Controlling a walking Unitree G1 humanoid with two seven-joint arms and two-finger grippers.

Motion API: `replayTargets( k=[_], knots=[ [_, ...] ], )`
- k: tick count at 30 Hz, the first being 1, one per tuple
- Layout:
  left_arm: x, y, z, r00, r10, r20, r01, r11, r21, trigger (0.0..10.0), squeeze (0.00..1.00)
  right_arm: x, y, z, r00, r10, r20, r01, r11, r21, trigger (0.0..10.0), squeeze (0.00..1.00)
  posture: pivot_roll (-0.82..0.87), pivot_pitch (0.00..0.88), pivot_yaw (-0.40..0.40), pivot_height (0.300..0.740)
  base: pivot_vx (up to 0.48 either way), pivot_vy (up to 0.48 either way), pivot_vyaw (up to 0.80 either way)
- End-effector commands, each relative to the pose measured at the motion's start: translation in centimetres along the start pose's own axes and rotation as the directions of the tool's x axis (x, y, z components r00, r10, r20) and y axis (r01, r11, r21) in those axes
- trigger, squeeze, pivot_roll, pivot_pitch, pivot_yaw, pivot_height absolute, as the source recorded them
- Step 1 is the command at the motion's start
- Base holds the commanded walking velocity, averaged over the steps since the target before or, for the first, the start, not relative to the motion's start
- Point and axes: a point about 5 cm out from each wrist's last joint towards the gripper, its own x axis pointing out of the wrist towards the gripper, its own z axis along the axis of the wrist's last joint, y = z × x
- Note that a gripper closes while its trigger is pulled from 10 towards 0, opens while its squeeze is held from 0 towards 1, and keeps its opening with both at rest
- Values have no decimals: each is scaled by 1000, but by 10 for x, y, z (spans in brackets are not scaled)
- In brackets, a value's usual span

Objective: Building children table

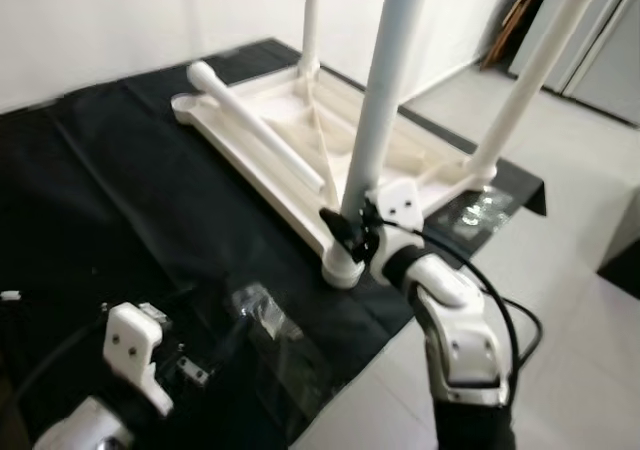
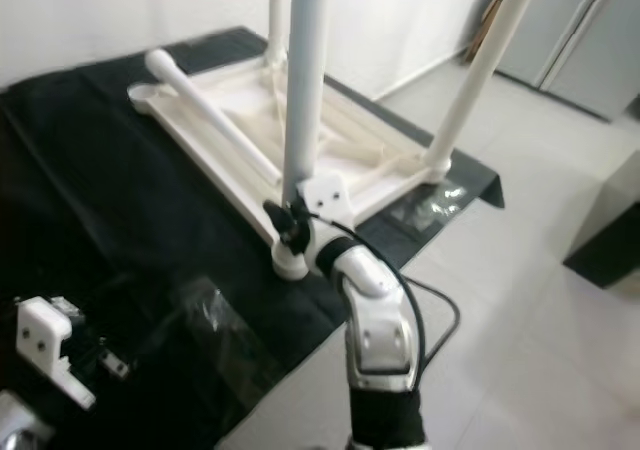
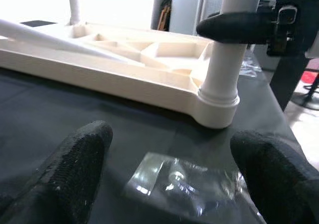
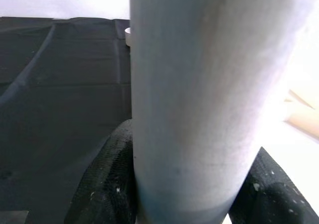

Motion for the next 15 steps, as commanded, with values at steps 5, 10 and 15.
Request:
replayTargets(
  k=[5, 10, 15],
  knots=[
    [-2, -2, -6, 999, 38, -8, -38, 999, -13, 10000, 0, 4, 27, -26, 975, 141, -173, -129, 988, 80, 10000, 1000, -24, 133, -150, 740, 0, 0, 0],
    [-1, -3, -6, 1000, 20, -9, -20, 1000, -15, 10000, 0, 9, 35, -2, 941, 324, -95, -316, 945, 87, 10000, 1000, -26, 132, -153, 740, 0, 0, 0],
    [0, -4, -6, 1000, 16, -5, -16, 1000, -17, 10000, 0, 13, 29, 18, 772, 634, -47, -636, 770, -55, 10000, 1000, -20, 139, -157, 740, 0, 0, 0]
  ],
)
